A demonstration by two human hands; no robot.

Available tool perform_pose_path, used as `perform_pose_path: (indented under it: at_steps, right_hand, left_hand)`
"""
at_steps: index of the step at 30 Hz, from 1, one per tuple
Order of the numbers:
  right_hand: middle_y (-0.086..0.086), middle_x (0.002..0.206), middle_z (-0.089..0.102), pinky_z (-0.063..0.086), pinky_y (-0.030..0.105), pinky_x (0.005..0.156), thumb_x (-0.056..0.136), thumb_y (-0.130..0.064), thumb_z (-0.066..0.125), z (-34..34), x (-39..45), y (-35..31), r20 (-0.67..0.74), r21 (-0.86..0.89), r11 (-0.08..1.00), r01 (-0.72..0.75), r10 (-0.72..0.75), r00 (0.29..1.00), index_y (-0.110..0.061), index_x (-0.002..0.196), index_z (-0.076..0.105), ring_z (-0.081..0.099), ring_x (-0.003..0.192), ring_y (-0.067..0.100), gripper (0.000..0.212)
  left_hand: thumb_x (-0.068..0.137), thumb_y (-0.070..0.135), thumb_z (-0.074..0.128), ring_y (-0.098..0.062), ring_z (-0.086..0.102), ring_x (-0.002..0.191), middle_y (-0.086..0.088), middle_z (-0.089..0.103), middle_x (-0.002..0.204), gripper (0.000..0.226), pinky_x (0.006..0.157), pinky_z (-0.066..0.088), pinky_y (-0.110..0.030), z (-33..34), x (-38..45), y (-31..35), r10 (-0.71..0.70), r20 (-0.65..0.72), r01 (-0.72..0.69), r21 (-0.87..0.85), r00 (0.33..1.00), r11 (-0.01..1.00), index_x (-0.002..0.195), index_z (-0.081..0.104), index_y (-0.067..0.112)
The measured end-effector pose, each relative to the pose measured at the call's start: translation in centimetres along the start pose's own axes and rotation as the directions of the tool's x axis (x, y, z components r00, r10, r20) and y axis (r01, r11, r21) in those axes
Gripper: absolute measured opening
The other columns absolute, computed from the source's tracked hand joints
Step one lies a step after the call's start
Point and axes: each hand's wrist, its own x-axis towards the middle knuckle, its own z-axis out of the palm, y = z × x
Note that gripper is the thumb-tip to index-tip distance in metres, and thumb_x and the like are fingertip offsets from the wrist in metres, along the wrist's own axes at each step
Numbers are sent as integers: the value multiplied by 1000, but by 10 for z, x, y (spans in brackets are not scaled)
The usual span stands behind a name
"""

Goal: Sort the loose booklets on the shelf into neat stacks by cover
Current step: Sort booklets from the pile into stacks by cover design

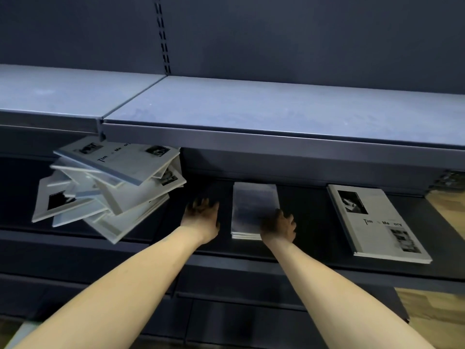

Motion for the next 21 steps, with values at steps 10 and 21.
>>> perform_pose_path:
  at_steps: [10, 21]
  right_hand:
    - [5, 158, 31, 29, 46, 117, 98, -46, 49, 3, -31, -72, -23, -30, 951, 308, -308, 951, -25, 153, 29, 28, 145, 29, 62]
    - [8, 154, 37, 34, 40, 114, 95, -41, 55, 30, -87, -186, -23, 48, 865, 500, -499, 866, -25, 150, 37, 34, 141, 30, 60]
  left_hand:
    - [101, 38, 38, -33, 0, 150, -11, 4, 162, 61, 120, 2, -54, -37, 7, -46, 8, -210, 8, 77, 978, 997, 154, 17, 20]
    - [98, 39, 42, -39, 6, 147, -14, 7, 161, 65, 119, 9, -53, -50, -10, -147, -100, -296, 102, -11, 950, 995, 155, 16, 19]
